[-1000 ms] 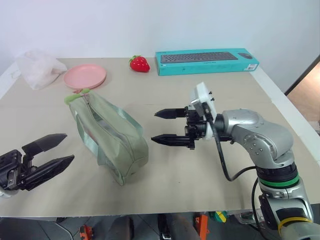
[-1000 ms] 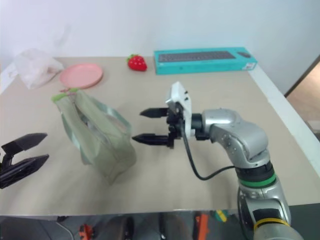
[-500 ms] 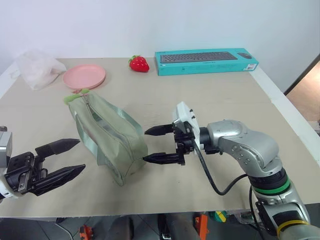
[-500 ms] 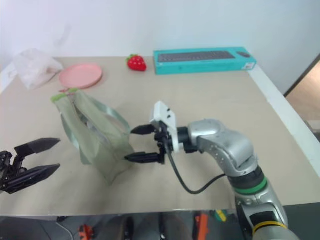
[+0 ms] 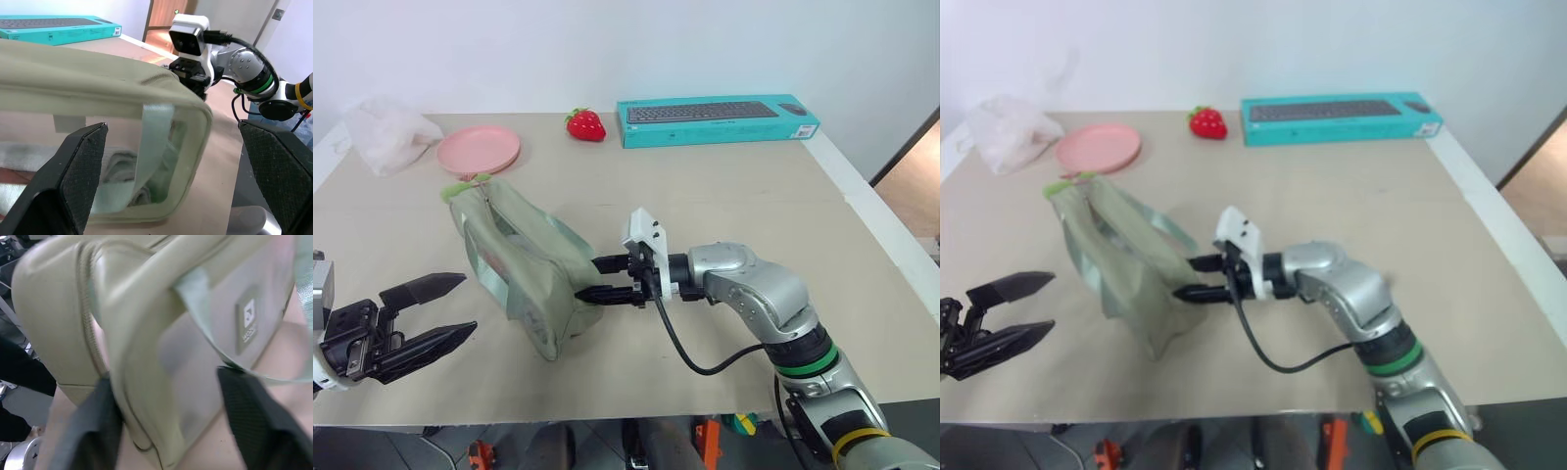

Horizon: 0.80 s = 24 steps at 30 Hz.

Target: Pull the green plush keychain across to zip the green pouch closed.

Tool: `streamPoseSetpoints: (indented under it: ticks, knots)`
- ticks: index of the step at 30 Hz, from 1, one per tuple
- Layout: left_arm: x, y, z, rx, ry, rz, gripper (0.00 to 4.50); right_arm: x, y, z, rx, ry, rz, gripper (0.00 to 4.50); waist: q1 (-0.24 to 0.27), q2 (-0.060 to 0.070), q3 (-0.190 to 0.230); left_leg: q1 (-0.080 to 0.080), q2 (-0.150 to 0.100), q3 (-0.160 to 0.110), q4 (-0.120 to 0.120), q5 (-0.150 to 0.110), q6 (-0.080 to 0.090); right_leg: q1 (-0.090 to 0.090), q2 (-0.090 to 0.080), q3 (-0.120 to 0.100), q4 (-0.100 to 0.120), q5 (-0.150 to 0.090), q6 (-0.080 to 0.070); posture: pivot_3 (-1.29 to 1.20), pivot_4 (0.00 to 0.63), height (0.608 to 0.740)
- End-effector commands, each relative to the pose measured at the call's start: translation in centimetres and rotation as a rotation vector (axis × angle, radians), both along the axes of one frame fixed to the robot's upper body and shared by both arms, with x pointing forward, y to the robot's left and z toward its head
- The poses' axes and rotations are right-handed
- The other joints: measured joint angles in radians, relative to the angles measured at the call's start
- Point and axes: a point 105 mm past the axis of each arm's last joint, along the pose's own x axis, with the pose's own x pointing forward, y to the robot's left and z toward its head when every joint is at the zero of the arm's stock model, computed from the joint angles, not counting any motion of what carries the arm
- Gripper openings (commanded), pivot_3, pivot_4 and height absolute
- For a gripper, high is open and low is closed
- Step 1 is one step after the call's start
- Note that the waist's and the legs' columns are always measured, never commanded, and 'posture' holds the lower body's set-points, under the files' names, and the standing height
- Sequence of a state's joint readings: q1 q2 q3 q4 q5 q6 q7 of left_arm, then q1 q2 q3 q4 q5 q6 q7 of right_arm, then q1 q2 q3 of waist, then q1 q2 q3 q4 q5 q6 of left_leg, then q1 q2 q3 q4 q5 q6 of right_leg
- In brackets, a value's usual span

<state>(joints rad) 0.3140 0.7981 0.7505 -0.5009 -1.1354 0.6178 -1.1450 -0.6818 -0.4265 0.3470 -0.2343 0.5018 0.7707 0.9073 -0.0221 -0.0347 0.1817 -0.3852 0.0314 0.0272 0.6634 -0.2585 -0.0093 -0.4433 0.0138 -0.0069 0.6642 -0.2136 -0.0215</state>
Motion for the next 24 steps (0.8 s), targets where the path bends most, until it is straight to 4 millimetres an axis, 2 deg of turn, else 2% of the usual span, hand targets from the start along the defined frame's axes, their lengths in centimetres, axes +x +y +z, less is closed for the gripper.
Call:
streamPoseSetpoints:
  ticks: [1, 4, 7, 11, 15, 18, 21, 24]
  knots:
    - [-0.3, 0.3, 0.5, 0.010, -0.039, 0.015, 4.45, -0.4, 0.0, 0.3, -0.006, -0.047, 0.037, 0.99, 0.000, 0.000, 0.000, 0.000, 0.000, 0.000, 0.000, 0.000, 0.000, 0.000, 0.000, 0.000, 0.000, 0.000, 0.000, 0.00, 0.150, 0.740]
    - [-0.3, 0.3, 0.6, 0.007, -0.041, 0.016, 4.45, -0.9, -0.3, 0.0, -0.021, -0.058, 0.073, 0.03, 0.000, 0.000, 0.000, 0.000, 0.000, 0.000, 0.000, 0.000, 0.000, 0.000, 0.000, 0.000, 0.000, 0.000, 0.000, 0.00, 0.150, 0.740]
    - [-0.4, 0.3, 0.7, 0.001, -0.045, 0.020, 4.45, -0.6, -0.8, -0.1, -0.041, -0.098, 0.082, 0.03, 0.000, 0.000, 0.000, 0.000, 0.000, 0.000, 0.000, 0.000, 0.000, 0.000, 0.000, 0.000, 0.000, 0.000, 0.000, 0.00, 0.150, 0.740]
    - [-0.3, 0.7, 1.0, -0.015, -0.051, 0.029, 4.45, 1.5, -2.9, 0.5, -0.090, -0.308, 0.080, 0.03, 0.000, 0.000, 0.000, 0.000, -0.001, 0.000, 0.000, 0.000, 0.000, 0.000, -0.001, 0.000, 0.000, -0.001, 0.000, 0.00, 0.150, 0.740]
    - [0.1, 1.1, 1.5, -0.045, -0.059, 0.035, 4.45, 2.1, -5.1, 2.3, -0.091, -0.422, 0.213, 0.03, 0.003, 0.000, 0.000, -0.001, -0.003, 0.000, 0.001, 0.000, 0.000, 0.001, -0.002, 0.000, 0.000, -0.001, 0.001, 0.00, 0.150, 0.740]
    - [0.4, 1.2, 1.8, -0.056, -0.066, 0.039, 4.45, 4.5, -6.2, 3.7, -0.131, -0.513, 0.204, 0.03, 0.000, 0.000, 0.000, 0.000, -0.002, 0.000, 0.002, 0.000, 0.000, 0.001, -0.002, 0.001, -0.001, 0.000, 0.001, 0.00, 0.150, 0.740]
    - [0.5, 1.3, 2.0, -0.066, -0.069, 0.046, 4.45, 6.2, -6.5, 5.2, -0.148, -0.603, 0.206, 0.03, -0.002, 0.000, 0.001, 0.000, -0.001, 0.001, 0.002, 0.000, 0.000, 0.001, 0.000, 0.001, 0.000, 0.001, 0.000, 0.00, 0.150, 0.740]
    - [0.5, 1.5, 2.1, -0.068, -0.066, 0.058, 4.45, 5.7, -5.6, 6.5, -0.081, -0.621, 0.279, 0.03, -0.002, 0.000, 0.001, 0.000, 0.001, 0.000, -0.001, 0.000, 0.000, 0.000, 0.002, -0.001, 0.000, -0.001, -0.004, 0.00, 0.150, 0.740]
